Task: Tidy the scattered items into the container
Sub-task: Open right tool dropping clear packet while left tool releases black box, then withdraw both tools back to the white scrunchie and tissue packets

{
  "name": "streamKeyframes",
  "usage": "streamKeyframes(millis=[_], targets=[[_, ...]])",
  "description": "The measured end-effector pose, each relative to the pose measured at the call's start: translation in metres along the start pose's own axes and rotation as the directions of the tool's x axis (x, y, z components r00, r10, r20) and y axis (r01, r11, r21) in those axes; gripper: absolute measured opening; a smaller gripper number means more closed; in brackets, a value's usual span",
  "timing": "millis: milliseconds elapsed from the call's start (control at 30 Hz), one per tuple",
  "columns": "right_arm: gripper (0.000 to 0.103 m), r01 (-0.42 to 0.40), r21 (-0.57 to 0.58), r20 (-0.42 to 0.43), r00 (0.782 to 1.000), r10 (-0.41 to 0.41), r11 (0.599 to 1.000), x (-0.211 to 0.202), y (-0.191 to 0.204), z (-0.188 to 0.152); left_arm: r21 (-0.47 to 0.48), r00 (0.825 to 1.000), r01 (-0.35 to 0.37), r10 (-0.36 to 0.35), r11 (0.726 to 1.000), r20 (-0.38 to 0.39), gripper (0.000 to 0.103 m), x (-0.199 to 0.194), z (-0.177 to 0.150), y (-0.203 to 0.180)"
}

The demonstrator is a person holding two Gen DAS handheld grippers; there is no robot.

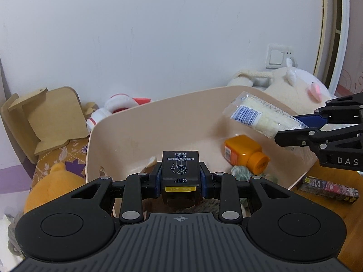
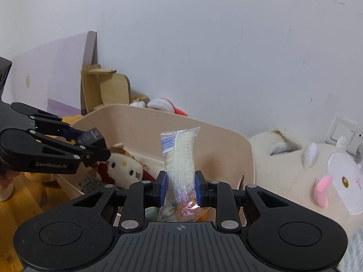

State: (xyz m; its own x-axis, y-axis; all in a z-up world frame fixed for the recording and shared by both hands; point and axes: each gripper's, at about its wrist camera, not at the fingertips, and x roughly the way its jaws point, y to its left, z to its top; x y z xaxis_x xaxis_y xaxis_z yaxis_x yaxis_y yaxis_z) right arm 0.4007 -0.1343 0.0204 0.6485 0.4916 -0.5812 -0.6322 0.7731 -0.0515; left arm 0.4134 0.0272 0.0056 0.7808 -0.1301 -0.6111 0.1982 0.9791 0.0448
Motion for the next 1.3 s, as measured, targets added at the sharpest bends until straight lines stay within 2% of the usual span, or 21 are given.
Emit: streamKeyframes(millis=[133,200,267,300,333,367,433,467,700,867,967,1300], targets=[[0.024,0.005,0.001,-0.013,1.0,-0.005,1.0,0.006,-0.001,-0.004,0.001,1.0,-0.001,0.001,1.0,0.002,0.032,0.0,-0.002,-0.001],[0.024,0.004,0.001,-0.021,1.0,-0.004,1.0,0.006,-0.003,-0.007,0.003,1.0,-0.004,0.004,1.0,0.02,0.041,-0.003,-0.003,-0.002],[0.025,0.001,-0.002,-0.027,1.0,-0.001,1.0,0.006,-0.003,-0.008,0.004,0.999,-0.006,0.006,1.0,0.038,0.056,-0.006,-0.004,-0.004],[0.036,-0.003,-0.004,-0.026,1.0,0.003,1.0,0.005,-0.004,-0.009,0.006,0.999,-0.007,0.007,1.0,0.047,0.059,-0.007,-0.004,-0.005],[0.036,-0.005,-0.006,-0.016,1.0,0.005,1.0,0.003,-0.004,-0.01,0.011,0.998,-0.011,0.01,1.0,0.055,0.063,-0.009,-0.004,-0.005],[0.041,-0.006,-0.008,0.0,1.0,0.006,1.0,0.0,-0.004,-0.011,0.016,0.998,-0.016,0.015,1.0,0.062,0.066,-0.011,-0.005,-0.006],[0.052,0.002,-0.011,0.017,1.0,-0.002,1.0,-0.005,-0.004,-0.011,0.019,0.997,-0.028,0.027,0.999,0.069,0.071,-0.013,-0.006,-0.006],[0.062,0.014,-0.011,0.028,1.0,-0.013,1.0,-0.008,-0.004,-0.011,0.014,0.997,-0.03,0.029,0.999,0.07,0.073,-0.015,-0.006,-0.005],[0.076,0.038,0.014,0.068,0.997,-0.039,0.999,-0.025,-0.013,-0.012,0.007,0.996,-0.044,0.043,0.999,0.078,0.074,-0.027,-0.011,-0.004],[0.081,0.039,0.049,0.078,0.996,-0.043,0.998,-0.036,-0.023,-0.016,-0.006,0.995,-0.039,0.039,0.999,0.088,0.076,-0.036,-0.012,-0.007],[0.092,0.044,0.073,0.09,0.995,-0.05,0.996,-0.043,-0.027,-0.019,-0.002,0.994,-0.04,0.04,0.999,0.1,0.079,-0.043,-0.013,-0.01],[0.103,0.054,0.107,0.13,0.989,-0.067,0.993,-0.072,-0.041,-0.029,-0.023,0.989,-0.01,0.013,1.0,0.145,0.084,-0.07,-0.029,-0.017]])
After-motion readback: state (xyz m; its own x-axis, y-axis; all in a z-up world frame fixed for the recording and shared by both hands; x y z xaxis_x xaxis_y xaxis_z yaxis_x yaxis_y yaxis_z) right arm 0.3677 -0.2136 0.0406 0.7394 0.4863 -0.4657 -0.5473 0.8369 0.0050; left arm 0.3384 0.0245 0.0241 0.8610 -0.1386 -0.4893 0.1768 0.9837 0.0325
